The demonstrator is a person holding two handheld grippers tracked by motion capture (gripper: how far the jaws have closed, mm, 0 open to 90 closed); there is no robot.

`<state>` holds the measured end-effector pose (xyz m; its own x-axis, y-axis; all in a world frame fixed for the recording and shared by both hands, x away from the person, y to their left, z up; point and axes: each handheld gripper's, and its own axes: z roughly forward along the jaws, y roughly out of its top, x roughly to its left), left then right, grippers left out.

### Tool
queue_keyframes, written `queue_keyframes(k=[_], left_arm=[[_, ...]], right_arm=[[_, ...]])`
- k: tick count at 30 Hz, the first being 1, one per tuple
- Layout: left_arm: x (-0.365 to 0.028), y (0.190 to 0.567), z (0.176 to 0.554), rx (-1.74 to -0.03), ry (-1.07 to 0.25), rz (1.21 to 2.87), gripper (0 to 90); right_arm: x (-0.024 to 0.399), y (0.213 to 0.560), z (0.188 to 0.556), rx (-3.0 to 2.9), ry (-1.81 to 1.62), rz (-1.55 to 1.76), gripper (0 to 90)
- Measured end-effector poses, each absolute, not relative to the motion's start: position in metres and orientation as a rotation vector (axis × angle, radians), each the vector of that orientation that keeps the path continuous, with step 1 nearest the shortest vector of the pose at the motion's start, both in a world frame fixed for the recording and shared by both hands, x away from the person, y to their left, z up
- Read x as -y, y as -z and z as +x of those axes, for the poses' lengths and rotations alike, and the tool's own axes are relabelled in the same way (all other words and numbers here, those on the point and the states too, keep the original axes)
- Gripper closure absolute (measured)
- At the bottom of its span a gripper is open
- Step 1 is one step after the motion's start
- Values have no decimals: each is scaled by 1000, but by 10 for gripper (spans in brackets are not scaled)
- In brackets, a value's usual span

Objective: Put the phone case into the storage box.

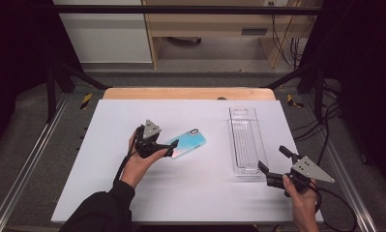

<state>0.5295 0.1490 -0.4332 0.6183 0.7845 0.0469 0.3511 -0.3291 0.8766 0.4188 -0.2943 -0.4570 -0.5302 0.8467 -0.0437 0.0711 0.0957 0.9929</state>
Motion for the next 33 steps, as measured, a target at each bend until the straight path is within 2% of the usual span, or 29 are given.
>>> queue_keyframes(k=[14, 19, 25, 26, 28, 33], left_arm=[[-124, 437, 557, -939, -597, 1918, 113], [-115, 442, 564, -945, -615, 1922, 170], [-110, 449, 572, -954, -610, 1972, 312], [-110, 454, 575, -955, -612, 1991, 389], [-110, 456, 576, -959, -607, 1991, 410], [-111, 464, 584, -996, -556, 1986, 595]], right_arm=[[292, 457, 419, -1722, -1496, 904, 51], [291, 457, 418, -1721, -1500, 905, 51], [291, 456, 418, -1718, -1502, 906, 52], [291, 456, 418, -1717, -1502, 905, 52], [291, 457, 418, -1718, -1501, 906, 52], [291, 456, 418, -1718, -1501, 906, 53]])
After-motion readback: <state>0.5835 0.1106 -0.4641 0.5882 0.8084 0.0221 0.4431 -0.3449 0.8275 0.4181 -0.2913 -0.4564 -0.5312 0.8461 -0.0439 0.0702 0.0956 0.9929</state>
